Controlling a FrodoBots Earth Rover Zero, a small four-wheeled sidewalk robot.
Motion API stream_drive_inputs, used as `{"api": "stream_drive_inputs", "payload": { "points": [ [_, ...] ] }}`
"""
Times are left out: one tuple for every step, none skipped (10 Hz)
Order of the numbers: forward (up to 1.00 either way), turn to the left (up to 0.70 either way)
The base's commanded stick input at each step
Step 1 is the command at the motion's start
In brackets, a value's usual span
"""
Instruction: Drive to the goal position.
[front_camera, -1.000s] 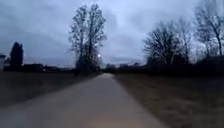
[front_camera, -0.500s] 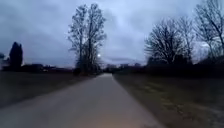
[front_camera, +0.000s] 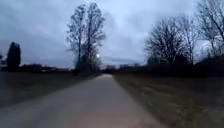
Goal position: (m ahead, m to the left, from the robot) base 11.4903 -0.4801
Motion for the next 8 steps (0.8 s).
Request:
{"api": "stream_drive_inputs", "payload": {
  "points": [
    [1.00, 0.37],
    [1.00, 0.44],
    [1.00, 0.34],
    [1.00, 0.04],
    [1.00, 0.04],
    [1.00, 0.04],
    [1.00, 0.04],
    [1.00, 0.04]
  ]
}}
